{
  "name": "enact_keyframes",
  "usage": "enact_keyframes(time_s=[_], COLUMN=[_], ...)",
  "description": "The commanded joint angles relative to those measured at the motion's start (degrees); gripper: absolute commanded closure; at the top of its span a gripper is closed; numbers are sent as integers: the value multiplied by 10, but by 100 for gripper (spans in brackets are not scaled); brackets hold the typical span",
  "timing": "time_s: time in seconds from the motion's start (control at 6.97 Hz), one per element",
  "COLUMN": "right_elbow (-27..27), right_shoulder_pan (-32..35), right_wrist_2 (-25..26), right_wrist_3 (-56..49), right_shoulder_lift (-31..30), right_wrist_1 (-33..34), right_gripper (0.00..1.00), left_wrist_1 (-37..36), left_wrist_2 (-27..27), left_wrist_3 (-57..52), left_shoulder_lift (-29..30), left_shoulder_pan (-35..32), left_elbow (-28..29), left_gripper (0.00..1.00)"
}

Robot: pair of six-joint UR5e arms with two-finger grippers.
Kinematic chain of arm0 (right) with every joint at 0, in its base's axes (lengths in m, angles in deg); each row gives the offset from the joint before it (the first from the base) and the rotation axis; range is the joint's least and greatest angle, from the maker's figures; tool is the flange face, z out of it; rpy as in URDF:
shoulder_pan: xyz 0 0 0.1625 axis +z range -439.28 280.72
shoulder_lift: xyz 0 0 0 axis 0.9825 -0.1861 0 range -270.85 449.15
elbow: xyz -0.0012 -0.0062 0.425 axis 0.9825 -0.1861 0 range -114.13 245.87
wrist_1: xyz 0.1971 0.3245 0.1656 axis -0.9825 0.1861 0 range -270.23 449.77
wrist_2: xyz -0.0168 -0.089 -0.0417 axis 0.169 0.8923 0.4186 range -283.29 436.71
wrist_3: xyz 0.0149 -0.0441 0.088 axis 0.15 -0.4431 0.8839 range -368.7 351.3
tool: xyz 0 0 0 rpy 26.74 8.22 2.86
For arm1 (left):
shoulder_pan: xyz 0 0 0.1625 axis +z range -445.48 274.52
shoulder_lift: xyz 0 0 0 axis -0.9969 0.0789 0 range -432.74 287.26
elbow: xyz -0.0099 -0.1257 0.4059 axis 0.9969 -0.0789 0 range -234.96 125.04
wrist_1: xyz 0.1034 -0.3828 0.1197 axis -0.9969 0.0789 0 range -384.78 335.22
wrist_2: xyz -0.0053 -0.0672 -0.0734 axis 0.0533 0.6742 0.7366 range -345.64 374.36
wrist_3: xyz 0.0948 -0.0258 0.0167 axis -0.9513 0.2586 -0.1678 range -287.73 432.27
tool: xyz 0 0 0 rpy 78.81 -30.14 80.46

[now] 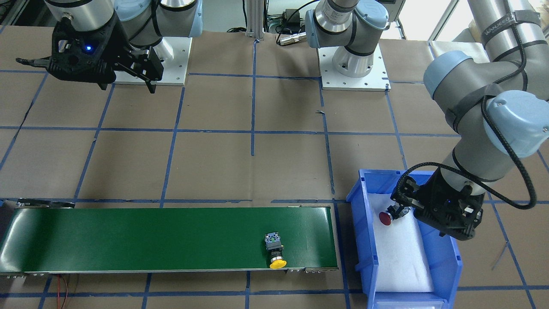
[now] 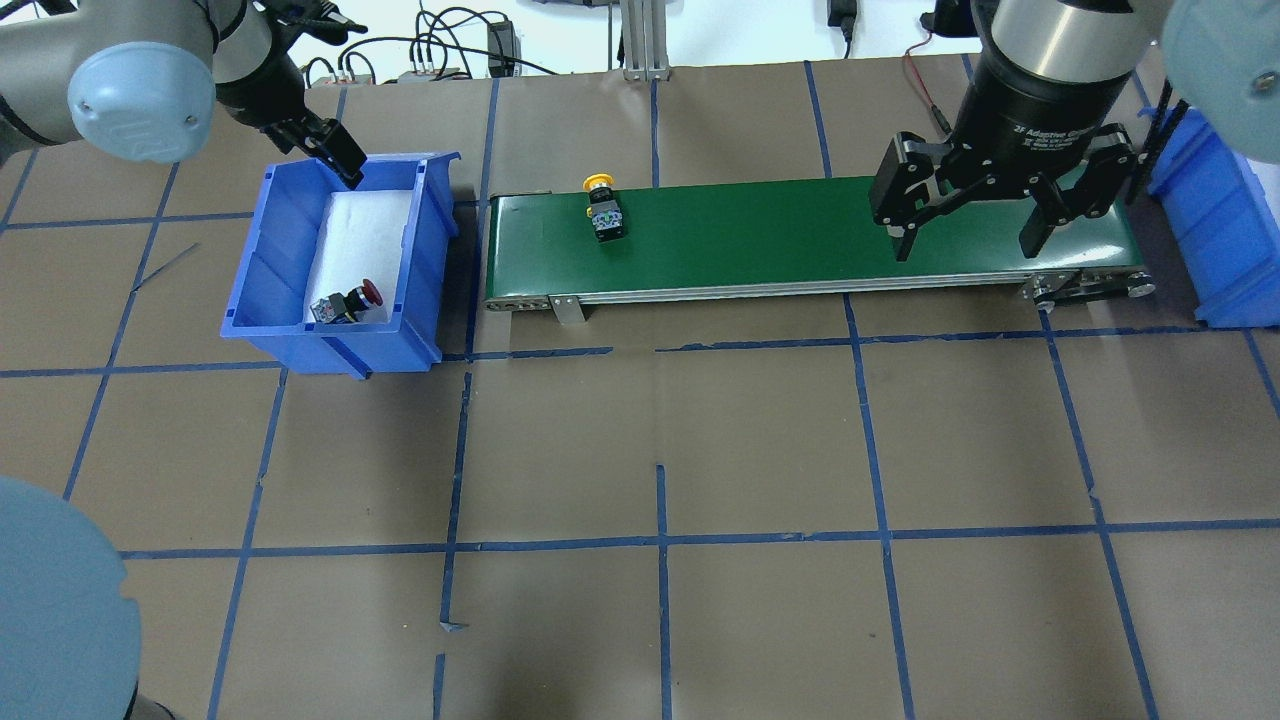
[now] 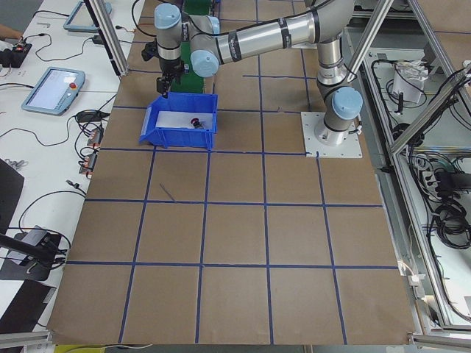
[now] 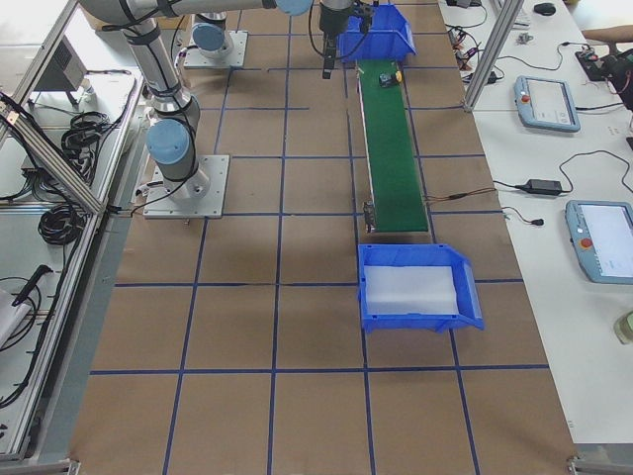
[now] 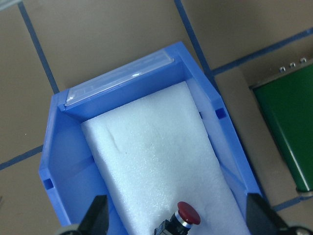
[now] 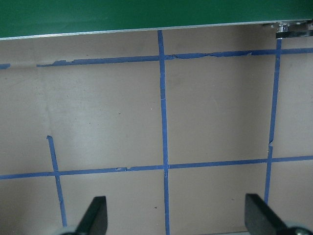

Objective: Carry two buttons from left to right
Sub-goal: 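Move the left gripper back down over the red-capped button in the bin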

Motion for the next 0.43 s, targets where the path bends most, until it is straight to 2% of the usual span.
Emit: enact_keyframes(time_s=[0.0,0.29], right_elbow=[0,0], right_shoulder_pan=[0,0], right_wrist_2=[-2,-3], right_wrist_3=[-4,-27], right_shoulder_lift=[0,0], right_wrist_1=[-3,-2], right_gripper=[0,0], left_wrist_1=[-2,-10], left_wrist_2=[-8,-5], left_wrist_3=[-93,-105], left_shoulder_lift=[-21,-25], left_shoulder_pan=[17,28], left_elbow=[-27,-70], left_gripper=[0,0])
